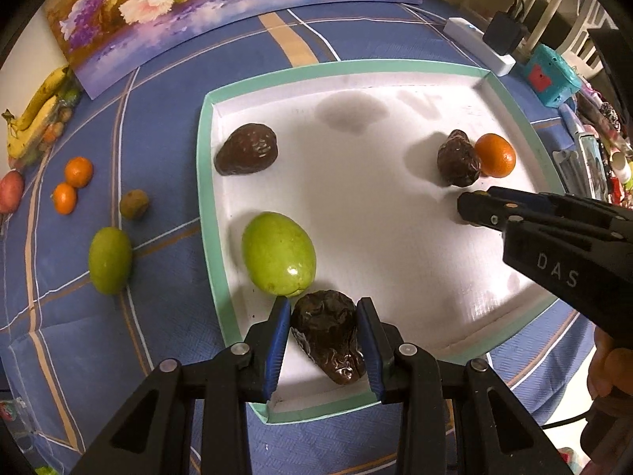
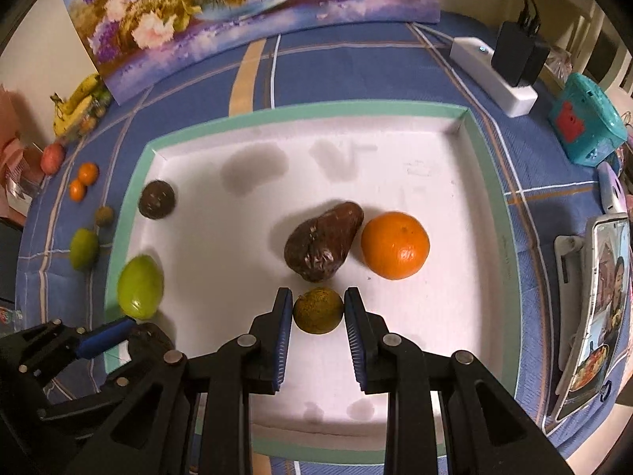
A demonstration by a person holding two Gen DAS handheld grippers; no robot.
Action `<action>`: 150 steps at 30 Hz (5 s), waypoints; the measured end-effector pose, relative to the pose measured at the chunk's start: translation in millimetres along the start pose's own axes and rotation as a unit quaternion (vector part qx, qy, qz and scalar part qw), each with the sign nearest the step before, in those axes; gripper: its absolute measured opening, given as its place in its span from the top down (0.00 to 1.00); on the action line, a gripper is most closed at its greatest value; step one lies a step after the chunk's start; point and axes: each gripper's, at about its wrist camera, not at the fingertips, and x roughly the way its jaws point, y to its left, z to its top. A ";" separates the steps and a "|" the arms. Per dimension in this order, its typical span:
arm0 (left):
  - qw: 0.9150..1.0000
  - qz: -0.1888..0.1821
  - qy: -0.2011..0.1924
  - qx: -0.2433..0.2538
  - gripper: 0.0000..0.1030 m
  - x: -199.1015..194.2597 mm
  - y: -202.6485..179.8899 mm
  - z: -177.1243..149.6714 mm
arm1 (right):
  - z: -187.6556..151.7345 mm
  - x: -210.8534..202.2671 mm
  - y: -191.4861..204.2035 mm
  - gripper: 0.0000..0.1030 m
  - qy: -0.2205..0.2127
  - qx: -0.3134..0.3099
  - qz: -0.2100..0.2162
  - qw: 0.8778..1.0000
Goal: Organize fruits
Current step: 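Carry the date and the kiwi with both tools over the white tray, then open the right tool to drop the kiwi while the left tool releases the date, then move both open tools from the tray toward the two tangerines on the cloth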
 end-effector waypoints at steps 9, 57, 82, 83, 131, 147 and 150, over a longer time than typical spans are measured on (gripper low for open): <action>1.000 0.001 -0.001 0.001 0.64 0.6 -1.0 -2.4 | 1.3 5.9 -0.1 0.73 0.006 -0.001 0.003 1.000; 0.969 0.017 -0.106 -0.224 0.61 -65.2 135.3 -4.6 | 8.9 -56.5 3.9 0.70 -0.082 -0.017 -0.005 0.996; 0.966 0.105 -0.107 -0.209 0.00 -58.0 136.5 -2.6 | 11.2 -44.5 9.7 0.25 -0.073 -0.029 -0.033 0.996; 0.966 0.107 -0.107 -0.209 0.00 -58.1 136.6 -2.6 | 11.3 -43.9 10.3 0.25 -0.073 -0.031 -0.034 0.996; 0.917 0.080 -0.225 -0.320 0.00 -77.7 252.0 31.4 | 87.6 -31.0 104.3 0.05 -0.135 -0.090 0.039 0.986; 0.906 0.090 -0.200 -0.363 0.00 -70.8 311.5 26.9 | 108.6 -9.6 152.1 0.05 -0.113 -0.113 0.048 0.986; 0.902 0.088 -0.202 -0.372 0.00 -70.7 321.8 23.8 | 110.3 -4.0 163.3 0.05 -0.109 -0.118 0.050 0.986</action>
